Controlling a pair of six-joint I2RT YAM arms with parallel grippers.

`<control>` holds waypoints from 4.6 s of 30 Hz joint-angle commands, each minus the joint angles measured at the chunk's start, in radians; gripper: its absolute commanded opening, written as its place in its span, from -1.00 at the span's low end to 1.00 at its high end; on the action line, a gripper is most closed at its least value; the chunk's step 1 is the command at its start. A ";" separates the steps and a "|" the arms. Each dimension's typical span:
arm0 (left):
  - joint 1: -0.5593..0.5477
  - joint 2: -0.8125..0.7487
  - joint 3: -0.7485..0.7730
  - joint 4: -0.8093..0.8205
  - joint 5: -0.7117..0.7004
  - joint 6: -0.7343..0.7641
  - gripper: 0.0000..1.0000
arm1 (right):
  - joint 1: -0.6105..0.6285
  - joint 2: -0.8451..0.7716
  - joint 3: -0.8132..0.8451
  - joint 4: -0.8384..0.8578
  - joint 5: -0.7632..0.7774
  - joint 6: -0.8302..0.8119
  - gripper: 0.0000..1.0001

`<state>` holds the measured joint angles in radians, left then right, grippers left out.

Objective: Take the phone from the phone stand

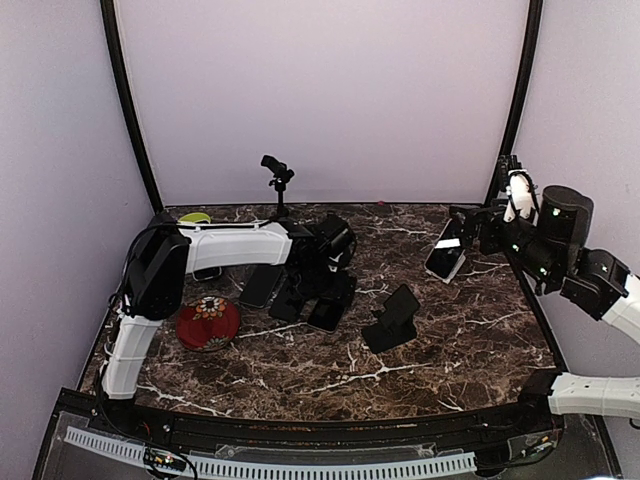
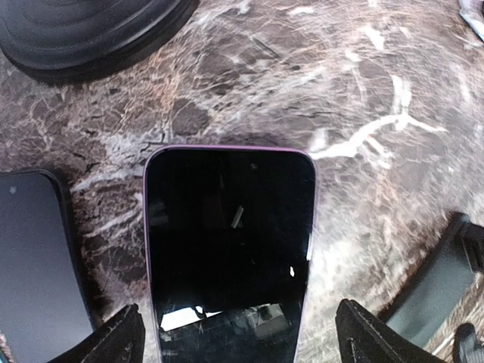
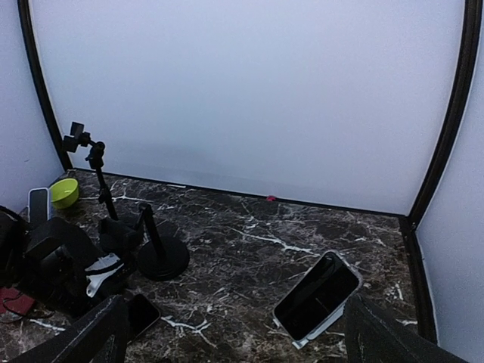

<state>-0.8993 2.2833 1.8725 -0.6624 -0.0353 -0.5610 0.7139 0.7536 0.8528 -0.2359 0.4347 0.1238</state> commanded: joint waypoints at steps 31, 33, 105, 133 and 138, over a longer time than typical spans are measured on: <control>-0.056 -0.829 -0.770 0.615 -0.110 0.133 0.85 | -0.004 0.280 -0.217 0.027 -0.454 0.588 -0.07; -0.056 -0.834 -0.776 0.624 -0.114 0.134 0.85 | -0.004 0.295 -0.220 0.041 -0.458 0.587 -0.12; 0.080 -1.029 -0.938 0.683 -0.073 0.180 0.95 | -0.424 1.588 1.380 -0.818 -1.271 -0.621 -1.00; 0.082 -1.045 -0.937 0.700 -0.010 0.161 0.96 | -0.447 1.141 1.008 -0.370 -1.041 -0.197 0.57; 0.082 -1.052 -0.936 0.701 -0.003 0.177 0.95 | -0.472 0.927 0.735 -0.160 -0.955 -0.017 0.64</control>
<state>-0.8223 1.2659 0.9398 0.0143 -0.0578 -0.3943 0.2676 1.7737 1.7458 -0.5812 -0.6056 -0.0643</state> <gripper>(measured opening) 0.977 0.816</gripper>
